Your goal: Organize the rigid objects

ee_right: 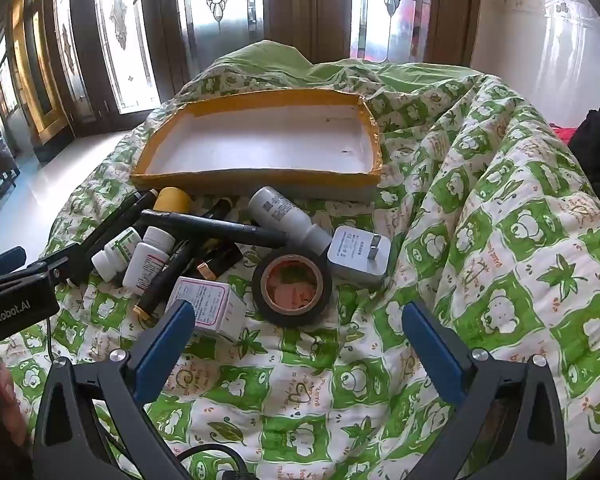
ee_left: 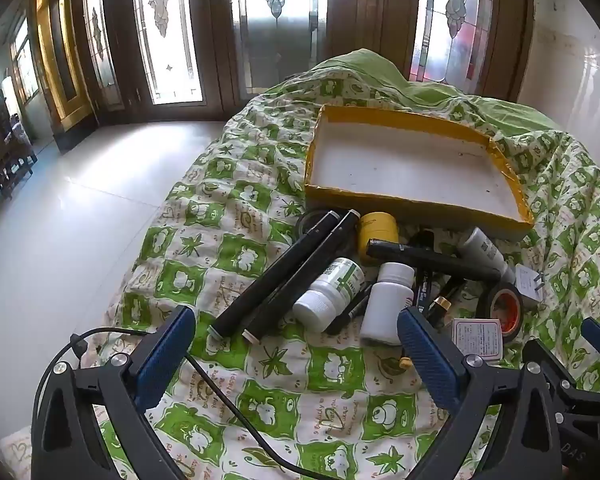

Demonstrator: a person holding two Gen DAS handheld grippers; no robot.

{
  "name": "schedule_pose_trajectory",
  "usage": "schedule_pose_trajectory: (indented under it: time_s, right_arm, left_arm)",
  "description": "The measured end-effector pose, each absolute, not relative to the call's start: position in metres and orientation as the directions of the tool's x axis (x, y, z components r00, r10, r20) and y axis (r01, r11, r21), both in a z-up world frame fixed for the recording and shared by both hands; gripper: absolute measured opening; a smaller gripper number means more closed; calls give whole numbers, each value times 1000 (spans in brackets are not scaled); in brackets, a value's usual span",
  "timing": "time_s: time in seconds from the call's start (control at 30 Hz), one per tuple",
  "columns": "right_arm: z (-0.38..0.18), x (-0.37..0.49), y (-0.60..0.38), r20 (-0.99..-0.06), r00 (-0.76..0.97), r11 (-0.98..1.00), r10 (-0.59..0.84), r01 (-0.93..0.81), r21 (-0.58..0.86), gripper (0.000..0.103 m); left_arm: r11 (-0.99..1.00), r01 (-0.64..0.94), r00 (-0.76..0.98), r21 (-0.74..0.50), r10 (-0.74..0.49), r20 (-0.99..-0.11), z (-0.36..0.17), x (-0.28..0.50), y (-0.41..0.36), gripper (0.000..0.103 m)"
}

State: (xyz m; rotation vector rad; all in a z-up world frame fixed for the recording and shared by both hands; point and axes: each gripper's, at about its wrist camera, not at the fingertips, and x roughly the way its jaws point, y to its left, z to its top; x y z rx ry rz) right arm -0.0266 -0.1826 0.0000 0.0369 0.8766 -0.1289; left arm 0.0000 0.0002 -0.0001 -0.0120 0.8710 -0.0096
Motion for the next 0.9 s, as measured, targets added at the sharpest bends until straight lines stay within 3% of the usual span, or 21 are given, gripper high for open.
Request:
schedule_pose_trajectory:
  time_s: [0.6, 0.9]
  right_arm:
    - [1, -27, -182, -767, 635, 992, -92, 127, -14, 103]
    - [3, -29, -181, -759, 644, 992, -96, 124, -20, 103]
  left_arm:
    - [999, 45, 610, -9, -34, -792, -7, 6, -7, 102]
    - [999, 28, 607, 39, 14, -795, -11, 2, -10, 102]
